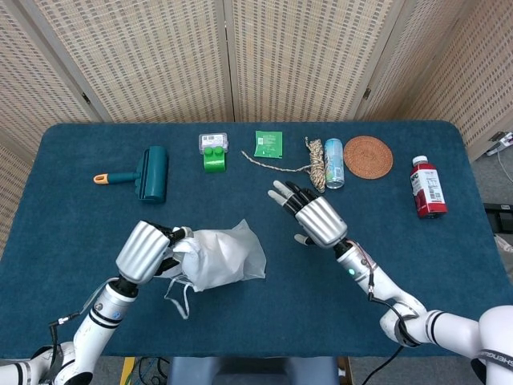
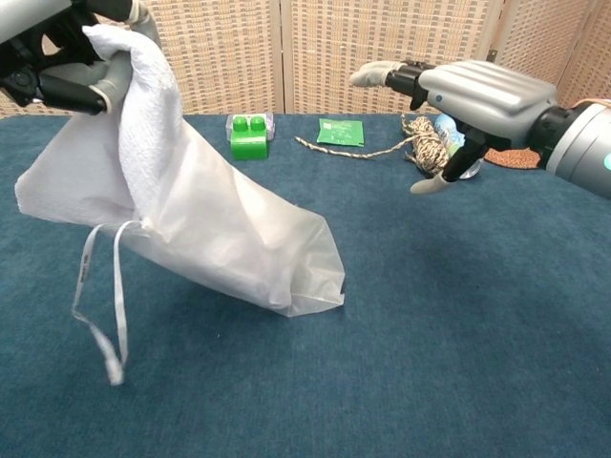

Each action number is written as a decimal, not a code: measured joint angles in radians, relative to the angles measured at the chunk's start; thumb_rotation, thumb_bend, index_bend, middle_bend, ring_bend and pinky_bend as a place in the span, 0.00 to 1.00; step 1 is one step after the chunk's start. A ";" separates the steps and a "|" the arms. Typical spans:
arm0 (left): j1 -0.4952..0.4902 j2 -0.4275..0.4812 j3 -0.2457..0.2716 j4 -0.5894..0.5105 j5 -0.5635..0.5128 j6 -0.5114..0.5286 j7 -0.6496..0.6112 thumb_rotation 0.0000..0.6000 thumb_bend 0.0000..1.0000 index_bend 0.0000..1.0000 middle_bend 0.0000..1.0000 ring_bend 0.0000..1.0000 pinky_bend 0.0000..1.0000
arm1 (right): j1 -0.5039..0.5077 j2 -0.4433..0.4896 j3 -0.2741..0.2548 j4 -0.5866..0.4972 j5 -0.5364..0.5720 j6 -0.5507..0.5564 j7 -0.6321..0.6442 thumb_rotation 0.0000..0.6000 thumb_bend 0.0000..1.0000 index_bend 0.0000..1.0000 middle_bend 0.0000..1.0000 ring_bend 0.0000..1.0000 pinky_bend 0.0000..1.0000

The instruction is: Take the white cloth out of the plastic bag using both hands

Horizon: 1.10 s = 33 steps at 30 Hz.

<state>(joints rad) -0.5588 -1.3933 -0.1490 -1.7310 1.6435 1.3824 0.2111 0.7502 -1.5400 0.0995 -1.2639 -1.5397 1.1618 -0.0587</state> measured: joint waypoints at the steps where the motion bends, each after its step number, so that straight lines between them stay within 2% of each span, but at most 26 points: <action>1: 0.001 0.000 0.000 0.001 -0.001 0.000 0.001 1.00 0.69 0.61 1.00 0.93 1.00 | -0.002 0.002 0.002 -0.006 0.007 -0.003 -0.009 1.00 0.00 0.00 0.00 0.00 0.26; 8: 0.009 0.000 0.006 0.007 -0.009 -0.004 0.006 1.00 0.69 0.61 1.00 0.93 1.00 | -0.021 0.003 0.014 -0.041 0.051 -0.022 -0.011 1.00 0.00 0.01 0.05 0.00 0.26; 12: 0.014 0.001 0.010 0.013 -0.015 -0.007 0.007 1.00 0.69 0.61 1.00 0.93 1.00 | -0.024 0.000 0.016 -0.057 0.056 -0.035 0.035 1.00 0.00 0.18 0.09 0.00 0.26; 14: 0.016 0.001 0.011 0.015 -0.015 -0.007 0.007 1.00 0.69 0.61 1.00 0.93 1.00 | -0.023 -0.003 0.018 -0.063 0.054 -0.040 0.059 1.00 0.00 0.21 0.13 0.04 0.26; 15: 0.018 0.001 0.013 0.015 -0.015 -0.007 0.007 1.00 0.69 0.61 1.00 0.93 1.00 | -0.020 -0.005 0.020 -0.065 0.052 -0.043 0.071 1.00 0.00 0.24 0.19 0.10 0.27; 17: 0.020 0.002 0.014 0.016 -0.015 -0.005 0.007 1.00 0.69 0.61 1.00 0.93 1.00 | -0.015 -0.010 0.024 -0.065 0.047 -0.045 0.072 1.00 0.00 0.25 0.34 0.27 0.37; 19: 0.022 0.003 0.014 0.017 -0.015 -0.004 0.005 1.00 0.69 0.61 1.00 0.93 1.00 | -0.003 -0.017 0.030 -0.065 0.041 -0.053 0.059 1.00 0.00 0.25 0.56 0.50 0.57; 21: 0.024 0.004 0.014 0.018 -0.015 -0.003 0.003 1.00 0.69 0.61 1.00 0.93 1.00 | 0.010 -0.021 0.035 -0.067 0.040 -0.070 0.047 1.00 0.00 0.25 0.73 0.67 0.72; 24: 0.026 0.004 0.014 0.019 -0.014 -0.001 0.001 1.00 0.69 0.61 1.00 0.93 1.00 | 0.029 -0.024 0.041 -0.074 0.048 -0.109 0.027 1.00 0.00 0.25 0.91 0.86 0.88; 27: 0.029 0.004 0.015 0.021 -0.013 0.000 -0.001 1.00 0.69 0.61 1.00 0.93 1.00 | 0.052 -0.029 0.051 -0.083 0.068 -0.158 0.005 1.00 0.00 0.25 1.00 0.98 0.98; 33: 0.032 -0.002 0.018 0.028 -0.011 0.001 -0.005 1.00 0.69 0.61 1.00 0.93 1.00 | 0.094 -0.048 0.074 -0.092 0.141 -0.245 -0.065 1.00 0.00 0.25 1.00 1.00 1.00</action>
<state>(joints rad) -0.5263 -1.3949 -0.1306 -1.7034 1.6328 1.3831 0.2062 0.8439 -1.5882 0.1734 -1.3563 -1.3988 0.9164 -0.1238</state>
